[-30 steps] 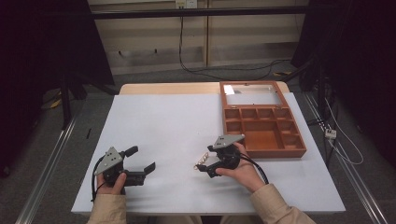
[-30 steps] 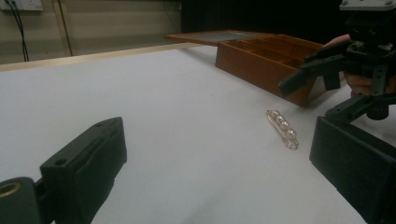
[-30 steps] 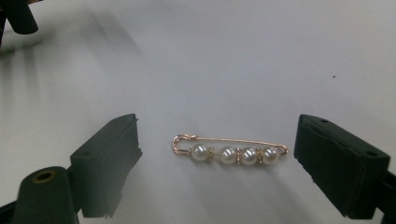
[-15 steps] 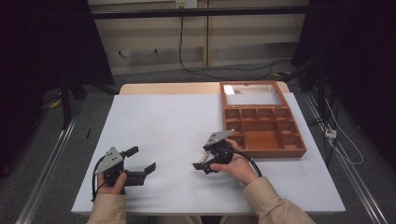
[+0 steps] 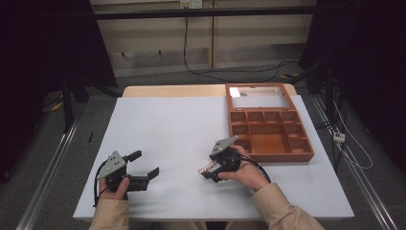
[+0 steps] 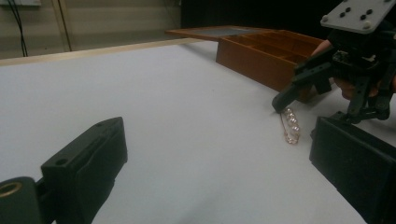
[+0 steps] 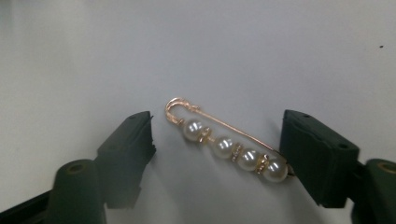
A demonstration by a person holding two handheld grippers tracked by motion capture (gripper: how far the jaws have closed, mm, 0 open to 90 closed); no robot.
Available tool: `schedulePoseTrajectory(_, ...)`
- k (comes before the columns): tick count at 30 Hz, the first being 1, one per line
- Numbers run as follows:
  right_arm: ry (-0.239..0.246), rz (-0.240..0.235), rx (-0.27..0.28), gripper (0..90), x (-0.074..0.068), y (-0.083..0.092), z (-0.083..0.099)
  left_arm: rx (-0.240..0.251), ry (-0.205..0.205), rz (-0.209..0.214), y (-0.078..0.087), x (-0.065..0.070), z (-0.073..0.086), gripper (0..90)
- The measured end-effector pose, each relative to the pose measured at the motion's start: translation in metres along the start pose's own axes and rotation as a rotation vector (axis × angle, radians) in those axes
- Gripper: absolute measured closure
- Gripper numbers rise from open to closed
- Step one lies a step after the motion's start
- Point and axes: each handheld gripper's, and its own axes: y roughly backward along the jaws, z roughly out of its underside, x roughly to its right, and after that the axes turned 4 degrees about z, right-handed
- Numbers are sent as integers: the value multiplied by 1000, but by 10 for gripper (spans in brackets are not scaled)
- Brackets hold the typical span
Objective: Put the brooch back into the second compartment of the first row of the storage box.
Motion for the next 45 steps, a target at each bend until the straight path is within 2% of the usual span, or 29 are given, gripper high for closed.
schedulePoseTrajectory(1, 11, 1, -5, 285, -2, 1, 1, 0, 1, 0, 0, 0, 0, 39)
schedulePoseTrajectory(2, 45, 15, -8, 340, -4, 3, 3, 1, 0, 0, 0, 0, 0, 39)
schedulePoseTrajectory(5, 48, 12, -7, 437, -7, 6, 4, 2, -1, 2, 0, 0, 0, 41)
schedulePoseTrajectory(6, 48, 12, -7, 437, -7, 6, 4, 3, -1, 2, -1, 1, 0, 41)
schedulePoseTrajectory(7, 53, 0, -10, 515, -8, 7, 4, 2, 0, -1, -1, 1, -1, 41)
schedulePoseTrajectory(9, 40, 3, -16, 606, -9, 7, 3, -2, -6, 0, -1, 1, -1, 41)
schedulePoseTrajectory(10, 40, 3, -16, 606, -9, 7, 3, -2, -6, 0, -1, 1, -1, 41)
schedulePoseTrajectory(12, 29, 8, -19, 769, -8, 9, 3, 1, -4, -1, -1, 1, -1, 41)
schedulePoseTrajectory(13, 11, 6, -17, 801, -7, 9, 4, 1, -4, -2, 0, 1, -1, 41)
schedulePoseTrajectory(14, -8, 5, -17, 804, -7, 9, 4, 1, -5, -2, 0, 1, -1, 41)
schedulePoseTrajectory(16, -6, 10, -19, 804, -7, 9, 4, 1, -7, -3, 0, 1, -1, 41)
schedulePoseTrajectory(19, -33, 12, -20, 805, -7, 10, 3, 1, -8, -2, 1, 1, -1, 41)
schedulePoseTrajectory(21, -71, -6, -6, 805, -2, 14, 4, 2, -9, -2, 1, 1, -1, 41)
schedulePoseTrajectory(24, -104, -14, 23, 805, 3, 20, 4, 5, -9, -3, 1, 1, -1, 41)
schedulePoseTrajectory(31, -118, -5, 62, 805, 9, 37, -1, 4, -14, -2, 0, 0, -1, 41)
schedulePoseTrajectory(32, -131, -11, 81, 805, 11, 43, -4, 4, -14, -2, 0, 1, -1, 41)
schedulePoseTrajectory(39, -136, 4, 108, 805, 20, 62, -12, 15, -6, -8, 1, 1, -2, 40)
schedulePoseTrajectory(45, -138, 11, 114, 805, 27, 71, -17, 9, -8, -8, 1, 1, -2, 40)
